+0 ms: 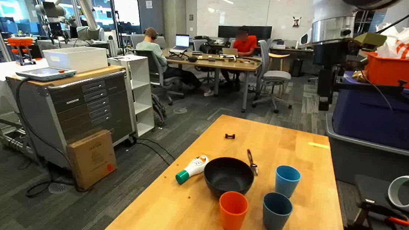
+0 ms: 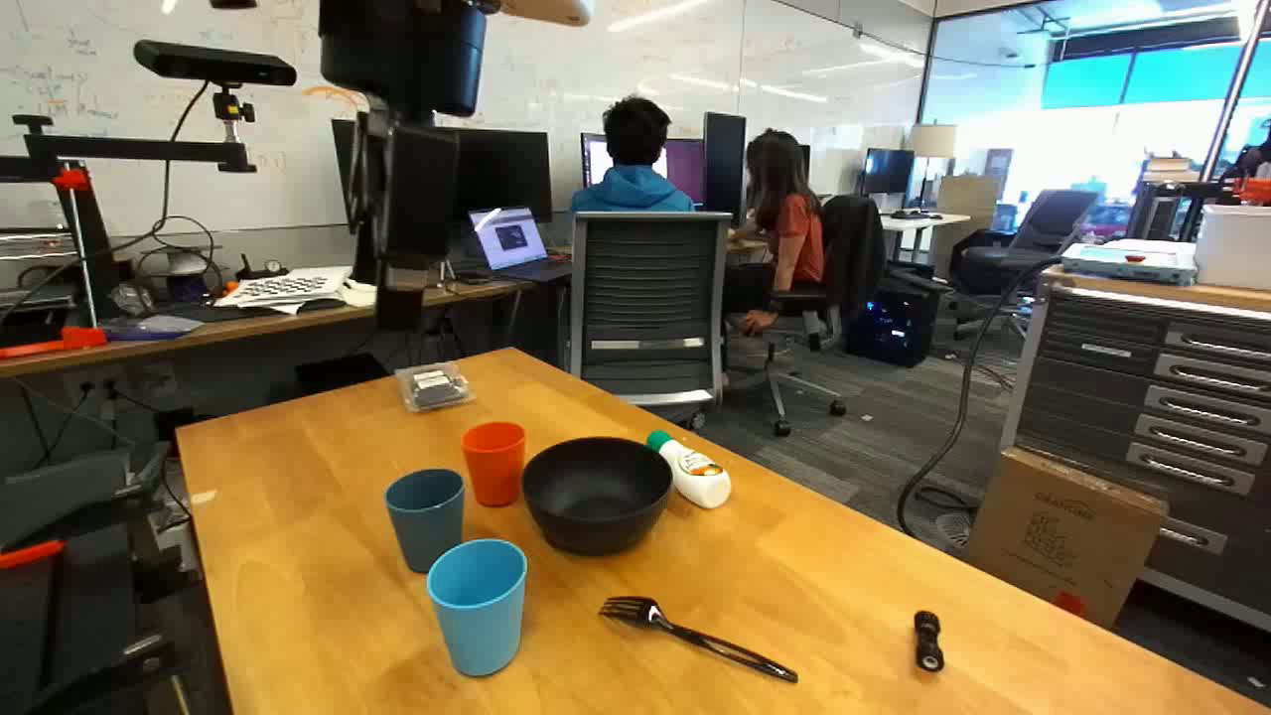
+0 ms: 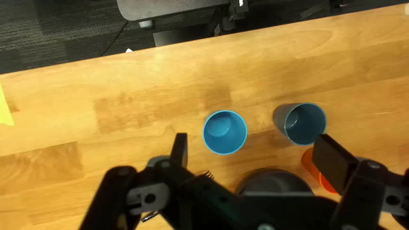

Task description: Pick up the three cups from the table and put them in the black bowl. Pick up the folk from the table and put it in the cups.

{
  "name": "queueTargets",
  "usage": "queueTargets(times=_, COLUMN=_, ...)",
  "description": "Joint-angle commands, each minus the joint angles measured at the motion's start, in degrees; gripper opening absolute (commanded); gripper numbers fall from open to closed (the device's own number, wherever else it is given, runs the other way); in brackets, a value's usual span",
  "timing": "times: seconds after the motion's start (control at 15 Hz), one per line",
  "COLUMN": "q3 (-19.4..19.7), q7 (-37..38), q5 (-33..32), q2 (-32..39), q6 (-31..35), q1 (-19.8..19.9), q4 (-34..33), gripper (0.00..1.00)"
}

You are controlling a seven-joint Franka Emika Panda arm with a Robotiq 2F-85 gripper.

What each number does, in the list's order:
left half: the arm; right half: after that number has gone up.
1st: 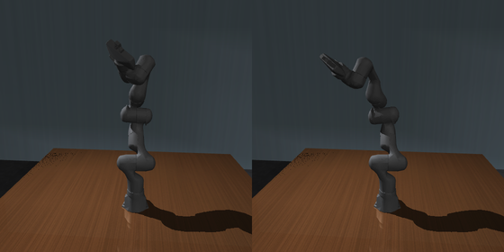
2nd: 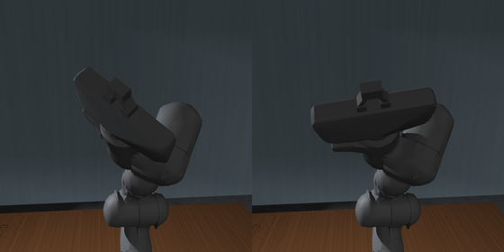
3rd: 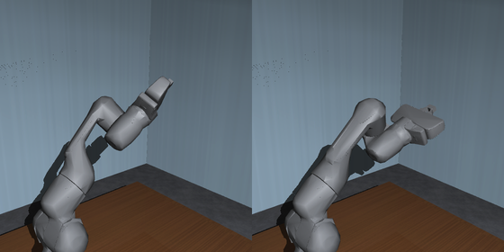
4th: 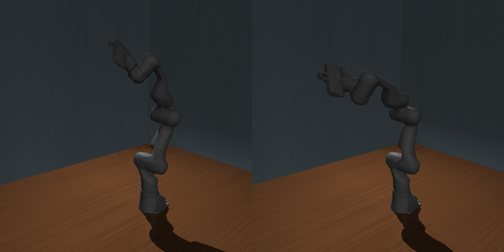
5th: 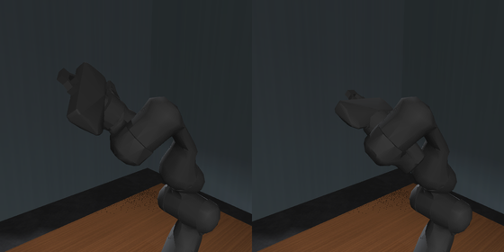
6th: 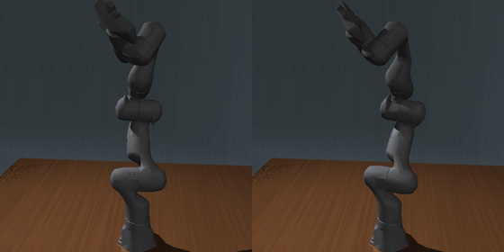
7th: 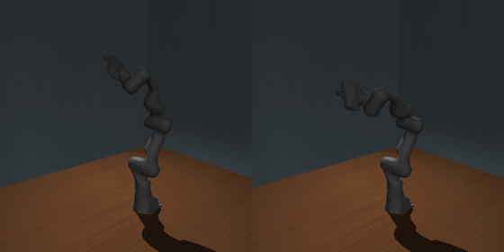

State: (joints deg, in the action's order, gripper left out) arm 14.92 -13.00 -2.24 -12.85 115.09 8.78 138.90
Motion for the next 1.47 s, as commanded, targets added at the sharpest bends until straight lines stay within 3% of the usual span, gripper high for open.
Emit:
queueTargets(times=0.0, q3=-0.73, q7=-0.15, q5=0.17, q2=0.05, q6=-0.12, q1=0.77, q4=-0.24, gripper=1.0)
queueTargets(times=0.8, q3=-0.73, q7=-0.15, q5=0.17, q2=0.03, q6=-0.13, q1=0.76, q4=-0.63, gripper=1.0)
queueTargets(times=1.4, q3=-4.02, q7=9.47, q5=-5.35, q2=1.25, q6=20.23, q1=1.17, q4=8.26, gripper=1.0)
